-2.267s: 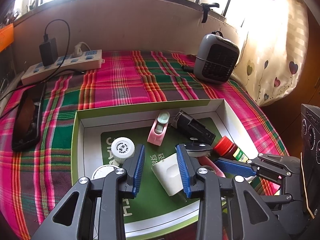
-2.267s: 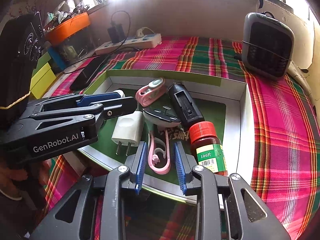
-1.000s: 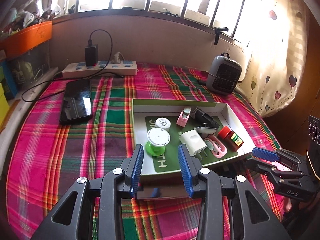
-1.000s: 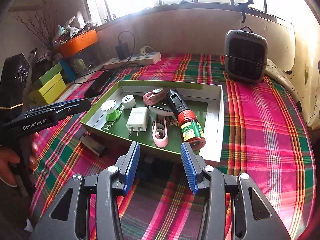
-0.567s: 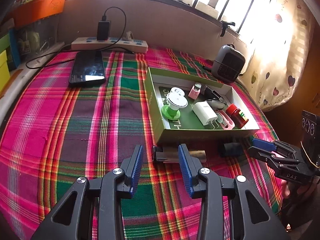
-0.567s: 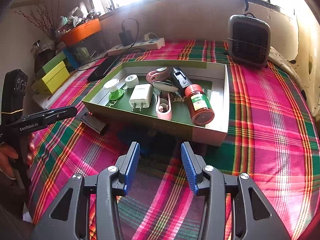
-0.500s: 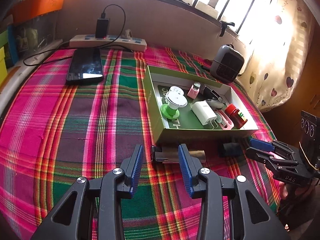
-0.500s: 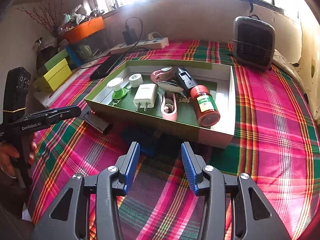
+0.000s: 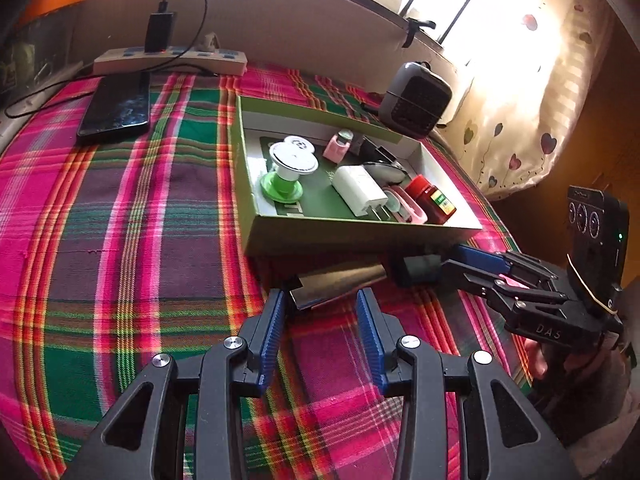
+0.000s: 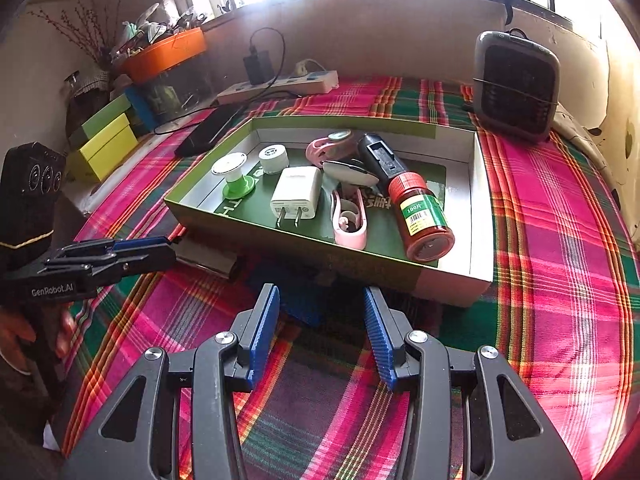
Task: Organize rigid objects
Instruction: 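Withdraw both open grippers toward the grey bar and blue box, then lower the left gripper around the dark grey bar while the right lowers around the blue box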
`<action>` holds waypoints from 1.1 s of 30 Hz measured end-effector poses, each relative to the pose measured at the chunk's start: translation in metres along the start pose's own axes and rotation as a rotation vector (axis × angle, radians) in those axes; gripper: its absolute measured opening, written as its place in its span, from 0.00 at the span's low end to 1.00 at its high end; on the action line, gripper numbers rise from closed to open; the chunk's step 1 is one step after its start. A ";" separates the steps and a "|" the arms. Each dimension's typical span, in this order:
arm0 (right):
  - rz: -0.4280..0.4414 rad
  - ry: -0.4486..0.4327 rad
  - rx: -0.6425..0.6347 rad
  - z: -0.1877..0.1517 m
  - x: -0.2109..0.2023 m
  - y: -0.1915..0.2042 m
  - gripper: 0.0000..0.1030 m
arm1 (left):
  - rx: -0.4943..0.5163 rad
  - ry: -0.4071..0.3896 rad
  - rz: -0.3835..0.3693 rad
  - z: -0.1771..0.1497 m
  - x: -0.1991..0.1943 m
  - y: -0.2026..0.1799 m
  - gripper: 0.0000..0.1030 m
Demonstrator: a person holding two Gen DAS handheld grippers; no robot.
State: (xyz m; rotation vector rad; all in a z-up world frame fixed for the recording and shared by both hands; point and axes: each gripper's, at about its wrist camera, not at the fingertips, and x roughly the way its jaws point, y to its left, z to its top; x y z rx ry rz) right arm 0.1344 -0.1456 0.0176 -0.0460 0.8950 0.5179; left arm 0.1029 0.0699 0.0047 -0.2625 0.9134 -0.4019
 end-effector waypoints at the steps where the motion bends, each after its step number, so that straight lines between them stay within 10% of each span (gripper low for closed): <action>1: 0.004 -0.001 0.001 -0.001 0.000 0.000 0.43 | 0.016 0.010 -0.007 -0.003 0.000 -0.004 0.34; 33: 0.005 -0.004 -0.007 0.002 -0.001 0.002 0.43 | 0.471 0.116 0.098 0.015 0.043 -0.058 0.41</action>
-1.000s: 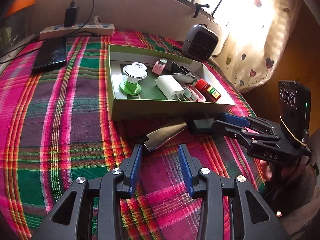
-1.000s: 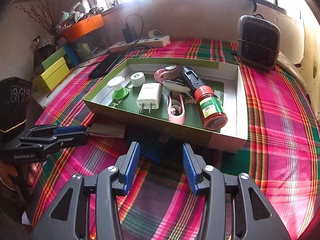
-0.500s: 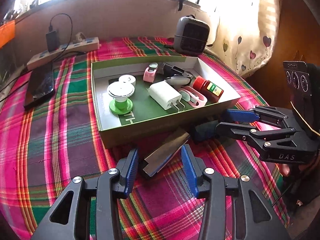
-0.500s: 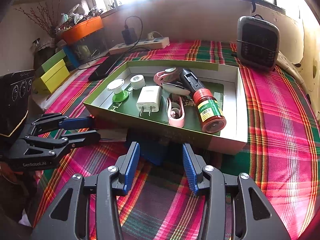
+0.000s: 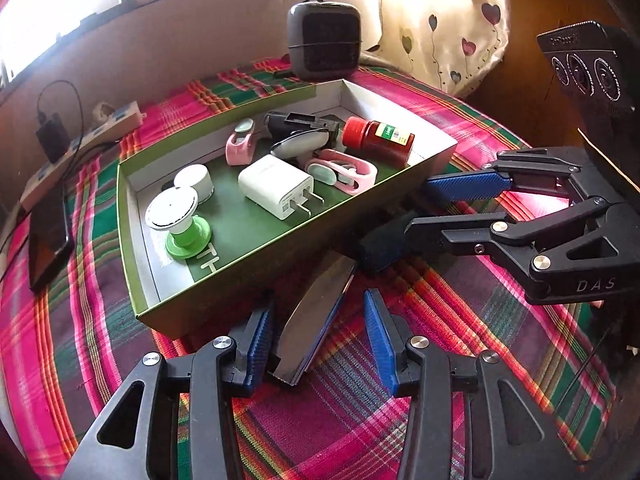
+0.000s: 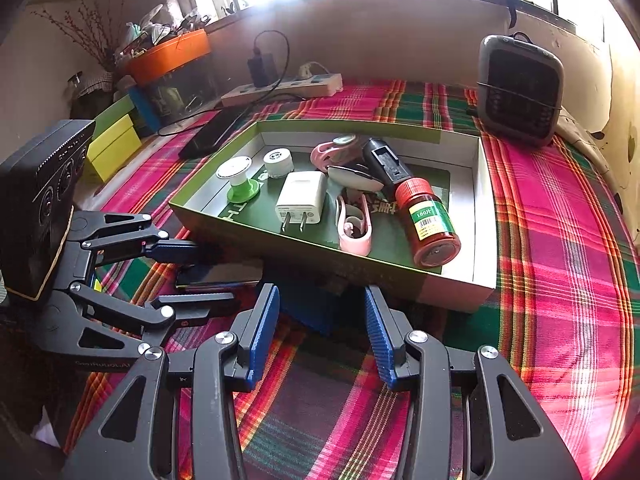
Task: Organize rigid objects
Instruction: 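Lower the left gripper around the dark grey bar while the right lowers around the blue box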
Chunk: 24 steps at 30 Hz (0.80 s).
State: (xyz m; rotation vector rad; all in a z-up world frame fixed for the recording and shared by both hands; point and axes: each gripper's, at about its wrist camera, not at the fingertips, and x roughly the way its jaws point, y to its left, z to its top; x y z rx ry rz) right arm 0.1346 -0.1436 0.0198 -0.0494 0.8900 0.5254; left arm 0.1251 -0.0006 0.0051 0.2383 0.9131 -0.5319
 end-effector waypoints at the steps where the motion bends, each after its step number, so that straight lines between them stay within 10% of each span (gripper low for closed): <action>1: -0.001 0.000 0.001 0.000 0.000 0.000 0.43 | -0.009 -0.002 0.001 0.000 0.000 0.001 0.41; 9: 0.010 -0.006 -0.014 0.003 0.000 0.005 0.43 | -0.074 -0.016 0.030 -0.011 -0.008 0.005 0.24; 24: -0.019 0.049 -0.204 0.013 0.020 0.043 0.43 | -0.177 -0.043 0.013 -0.032 -0.024 0.014 0.22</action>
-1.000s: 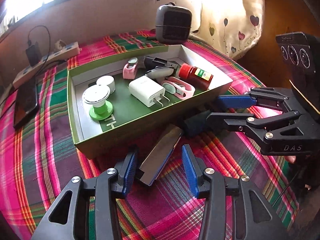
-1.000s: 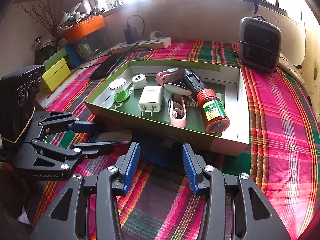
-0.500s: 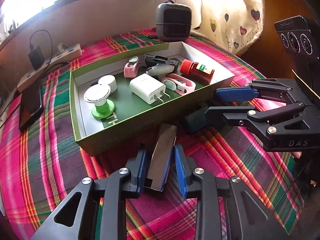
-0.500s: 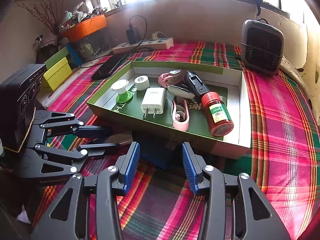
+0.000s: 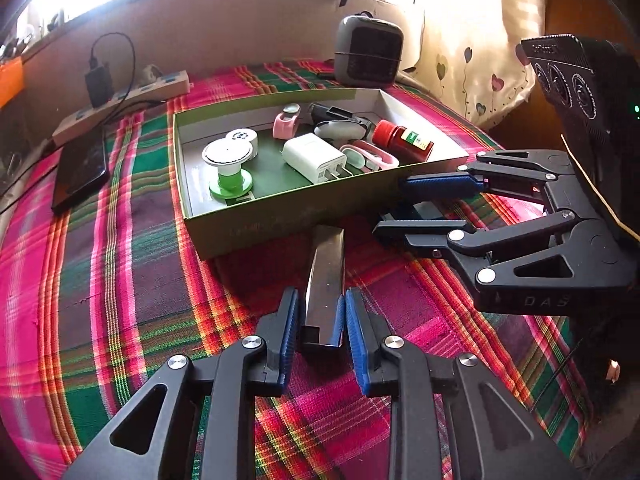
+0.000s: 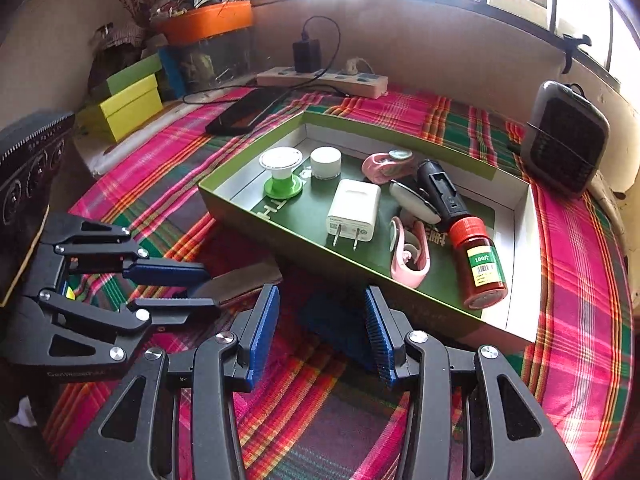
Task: Organize rigid objects
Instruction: 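Lower the left gripper around the dark grey bar while the right lowers around the blue box, then close the left gripper on the grey bar while the right closes on the blue box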
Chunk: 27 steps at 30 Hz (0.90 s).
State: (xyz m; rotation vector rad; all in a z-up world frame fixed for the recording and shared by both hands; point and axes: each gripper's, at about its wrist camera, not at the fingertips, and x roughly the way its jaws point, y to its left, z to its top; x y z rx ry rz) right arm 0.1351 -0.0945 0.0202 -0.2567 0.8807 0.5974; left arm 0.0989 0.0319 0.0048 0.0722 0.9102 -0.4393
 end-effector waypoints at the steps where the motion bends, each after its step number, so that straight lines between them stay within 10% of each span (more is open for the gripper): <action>1: -0.013 -0.002 -0.016 0.000 0.001 0.002 0.43 | -0.003 0.000 -0.002 0.000 0.000 0.000 0.22; 27: 0.076 0.077 -0.069 -0.030 -0.009 0.012 0.43 | 0.018 0.019 -0.012 0.005 0.004 -0.002 0.32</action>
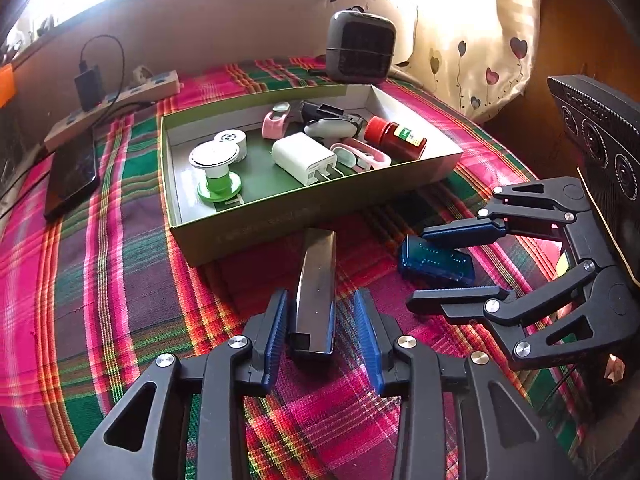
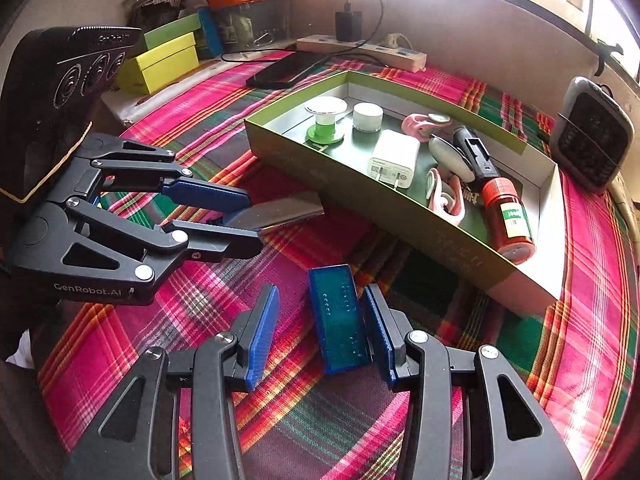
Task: Organize rigid objects
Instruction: 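Close the left gripper on the grey bar while the right closes on the blue box, then lift the grey bar with the left gripper while the right lifts the blue box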
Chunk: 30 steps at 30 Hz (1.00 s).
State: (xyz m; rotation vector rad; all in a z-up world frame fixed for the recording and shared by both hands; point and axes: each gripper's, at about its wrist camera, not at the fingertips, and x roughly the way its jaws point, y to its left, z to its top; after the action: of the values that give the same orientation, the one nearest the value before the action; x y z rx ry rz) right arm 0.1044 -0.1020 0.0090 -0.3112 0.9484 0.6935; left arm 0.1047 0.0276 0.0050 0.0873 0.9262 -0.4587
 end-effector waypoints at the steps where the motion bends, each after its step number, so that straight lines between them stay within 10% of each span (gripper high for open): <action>1: 0.000 -0.004 0.004 -0.001 0.000 0.000 0.43 | -0.003 -0.001 0.003 0.001 0.001 0.000 0.32; 17: -0.046 -0.056 0.054 -0.007 -0.003 0.001 0.42 | -0.026 -0.020 0.044 0.007 0.006 -0.002 0.32; 30: -0.057 -0.081 0.113 -0.011 -0.008 -0.010 0.22 | -0.044 -0.018 0.101 0.005 0.005 -0.004 0.22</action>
State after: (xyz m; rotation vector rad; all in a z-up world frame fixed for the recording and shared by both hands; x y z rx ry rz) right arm 0.1006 -0.1183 0.0088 -0.2079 0.8947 0.5936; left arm 0.1091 0.0208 0.0048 0.0895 0.9094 -0.3446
